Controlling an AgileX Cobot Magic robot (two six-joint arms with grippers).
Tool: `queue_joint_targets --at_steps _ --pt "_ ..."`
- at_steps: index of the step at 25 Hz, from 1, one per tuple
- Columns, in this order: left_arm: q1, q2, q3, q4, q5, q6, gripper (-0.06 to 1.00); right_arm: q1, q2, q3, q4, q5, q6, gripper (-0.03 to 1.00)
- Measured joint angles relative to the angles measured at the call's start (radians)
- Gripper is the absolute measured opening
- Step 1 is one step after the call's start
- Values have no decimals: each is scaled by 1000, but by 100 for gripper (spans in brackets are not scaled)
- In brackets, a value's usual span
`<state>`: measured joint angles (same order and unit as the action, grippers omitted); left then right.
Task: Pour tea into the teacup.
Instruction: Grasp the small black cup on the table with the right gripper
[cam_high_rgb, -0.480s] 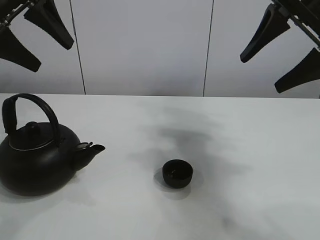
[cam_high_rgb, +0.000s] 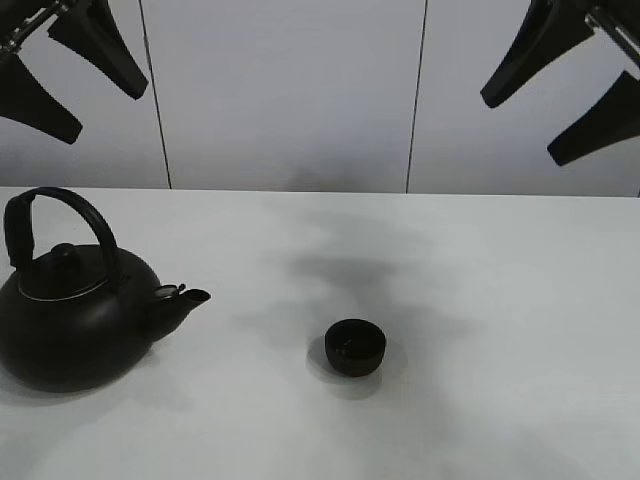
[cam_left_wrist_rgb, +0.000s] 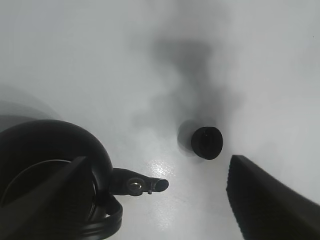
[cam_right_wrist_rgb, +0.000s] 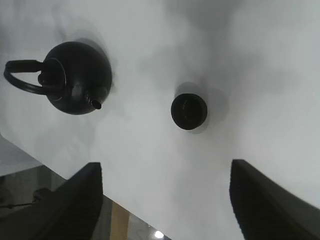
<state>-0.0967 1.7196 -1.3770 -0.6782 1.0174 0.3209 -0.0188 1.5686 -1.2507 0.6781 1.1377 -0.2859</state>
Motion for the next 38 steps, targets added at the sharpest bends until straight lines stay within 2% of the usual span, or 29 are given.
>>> queue_joint_targets --at_steps 2,5,11,14,16,23,28,34,38 --pt "0 0 0 0 0 0 54 13 0 -53 -22 47 -22 49" --pt "0 0 0 0 0 0 54 92 0 -135 -121 70 -33 49" --pt "0 0 0 0 0 0 54 401 1 -195 -443 64 -39 52" --pt "0 0 0 0 0 0 54 513 18 -195 -575 61 -33 53" --pt "0 0 0 0 -1 0 54 548 43 -196 -624 55 -13 54" --pt "0 0 0 0 -1 0 54 555 151 -196 -659 47 66 64" --pt "0 0 0 0 -1 0 54 555 215 -196 -648 7 76 65" --pt "0 0 0 0 -1 0 54 555 297 -196 -577 -77 93 65" --pt "0 0 0 0 -1 0 54 565 370 -198 -562 -92 109 65"
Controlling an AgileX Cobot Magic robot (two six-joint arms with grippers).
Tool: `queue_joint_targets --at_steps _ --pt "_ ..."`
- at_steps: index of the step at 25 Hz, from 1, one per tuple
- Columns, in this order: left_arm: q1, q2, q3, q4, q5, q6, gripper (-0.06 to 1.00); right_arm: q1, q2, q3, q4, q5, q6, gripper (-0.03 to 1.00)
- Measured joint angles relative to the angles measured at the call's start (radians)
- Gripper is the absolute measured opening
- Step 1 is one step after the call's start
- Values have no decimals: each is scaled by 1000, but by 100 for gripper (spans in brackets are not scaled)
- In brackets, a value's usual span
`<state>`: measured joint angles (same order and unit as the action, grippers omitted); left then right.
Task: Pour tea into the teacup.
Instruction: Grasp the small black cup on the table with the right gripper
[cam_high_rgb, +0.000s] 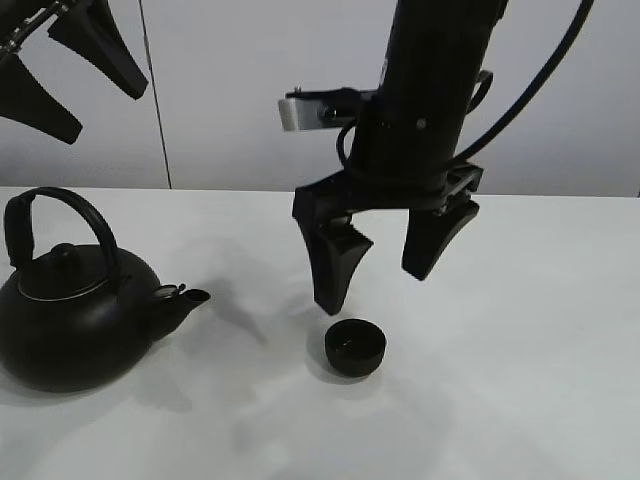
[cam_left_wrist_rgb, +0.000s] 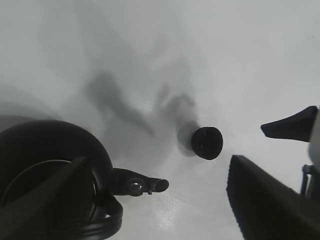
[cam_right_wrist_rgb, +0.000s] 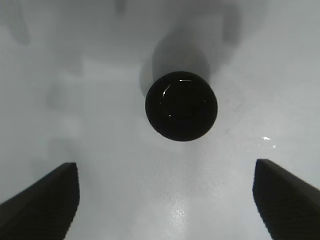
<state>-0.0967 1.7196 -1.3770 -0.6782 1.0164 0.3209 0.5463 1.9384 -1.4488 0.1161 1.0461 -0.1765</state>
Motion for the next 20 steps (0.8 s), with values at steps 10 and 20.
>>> queue_joint_targets --at_steps 10,20 --pt "0 0 0 0 0 0 54 14 118 0 -28 -71 62 65" --pt "0 0 0 0 0 0 54 28 175 -1 -45 -137 92 65"
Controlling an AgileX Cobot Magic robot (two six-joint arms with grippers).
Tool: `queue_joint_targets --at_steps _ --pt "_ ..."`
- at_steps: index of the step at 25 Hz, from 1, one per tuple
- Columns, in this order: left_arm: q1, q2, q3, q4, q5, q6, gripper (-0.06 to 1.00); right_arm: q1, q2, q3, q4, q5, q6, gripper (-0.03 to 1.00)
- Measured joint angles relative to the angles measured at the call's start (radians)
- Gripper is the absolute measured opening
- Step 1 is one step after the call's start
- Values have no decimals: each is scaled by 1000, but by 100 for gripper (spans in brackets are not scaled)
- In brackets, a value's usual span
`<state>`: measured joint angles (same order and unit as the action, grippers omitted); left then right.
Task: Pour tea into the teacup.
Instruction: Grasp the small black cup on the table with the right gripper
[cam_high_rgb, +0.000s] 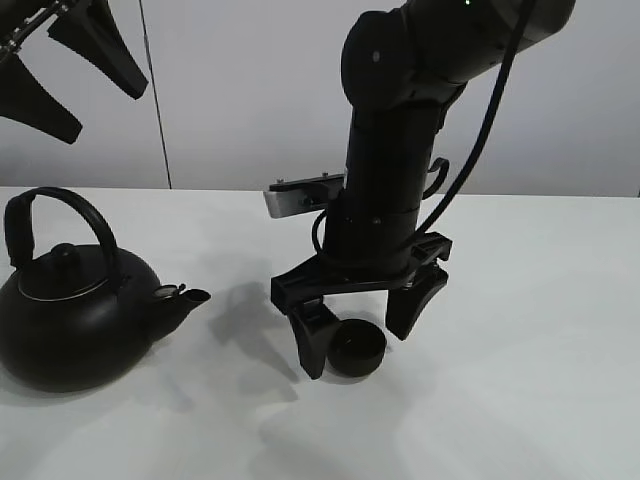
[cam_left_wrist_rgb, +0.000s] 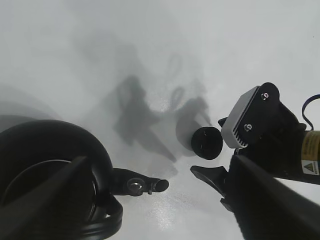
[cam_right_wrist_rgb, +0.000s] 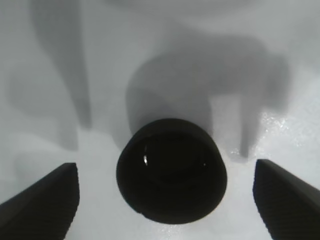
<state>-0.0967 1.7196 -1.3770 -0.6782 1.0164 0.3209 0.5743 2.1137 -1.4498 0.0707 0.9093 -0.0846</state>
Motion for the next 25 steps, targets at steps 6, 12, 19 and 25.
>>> queue_joint_targets --at_steps 6,12,19,25 --pt "0 0 0 0 0 0 54 0 19 0 -22 -17 21 65" --pt "0 0 0 0 0 0 54 0 19 0 -22 -18 31 41" --pt "0 0 0 0 0 0 54 0 19 0 -19 -15 33 40" --pt "0 0 0 0 0 0 54 0 -22 -15 -1 5 33 40"
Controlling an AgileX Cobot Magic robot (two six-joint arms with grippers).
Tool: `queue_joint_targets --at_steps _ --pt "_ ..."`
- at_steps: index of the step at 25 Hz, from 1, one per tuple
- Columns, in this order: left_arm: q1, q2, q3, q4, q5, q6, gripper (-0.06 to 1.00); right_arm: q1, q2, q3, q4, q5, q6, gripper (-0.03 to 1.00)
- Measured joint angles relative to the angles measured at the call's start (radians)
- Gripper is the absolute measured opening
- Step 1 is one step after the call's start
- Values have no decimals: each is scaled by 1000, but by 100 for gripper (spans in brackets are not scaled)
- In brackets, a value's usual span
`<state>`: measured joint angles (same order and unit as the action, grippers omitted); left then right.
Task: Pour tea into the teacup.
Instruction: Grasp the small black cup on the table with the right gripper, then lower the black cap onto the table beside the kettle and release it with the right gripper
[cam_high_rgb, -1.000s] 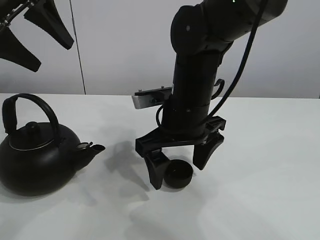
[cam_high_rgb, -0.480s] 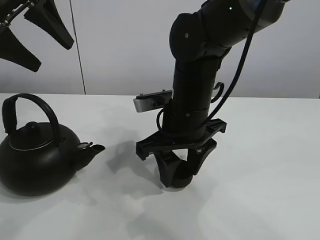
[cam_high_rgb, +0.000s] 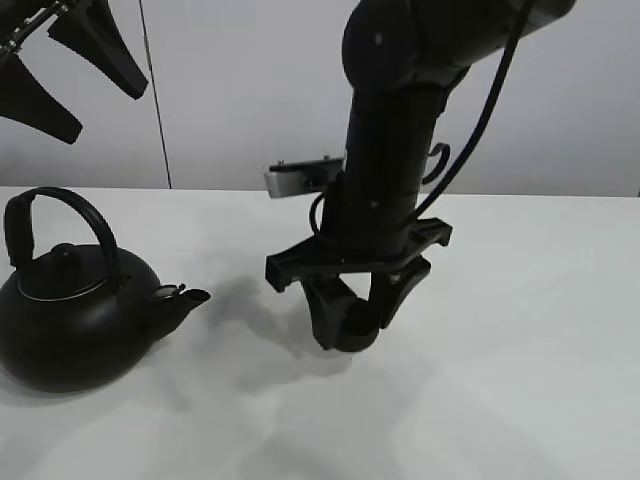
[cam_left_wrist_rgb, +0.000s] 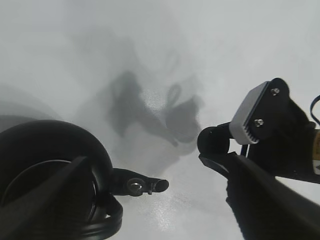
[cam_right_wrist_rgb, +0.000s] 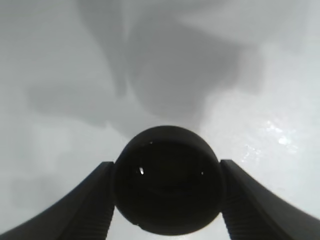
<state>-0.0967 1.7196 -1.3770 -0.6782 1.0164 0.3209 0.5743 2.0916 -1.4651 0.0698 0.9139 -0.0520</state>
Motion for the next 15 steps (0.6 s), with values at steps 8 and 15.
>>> queue_joint_targets --at_steps 8,15 --pt "0 0 0 0 0 0 54 15 -56 -119 14 114 0 40" --pt "0 0 0 0 0 0 54 82 -40 -140 8 27 1 40"
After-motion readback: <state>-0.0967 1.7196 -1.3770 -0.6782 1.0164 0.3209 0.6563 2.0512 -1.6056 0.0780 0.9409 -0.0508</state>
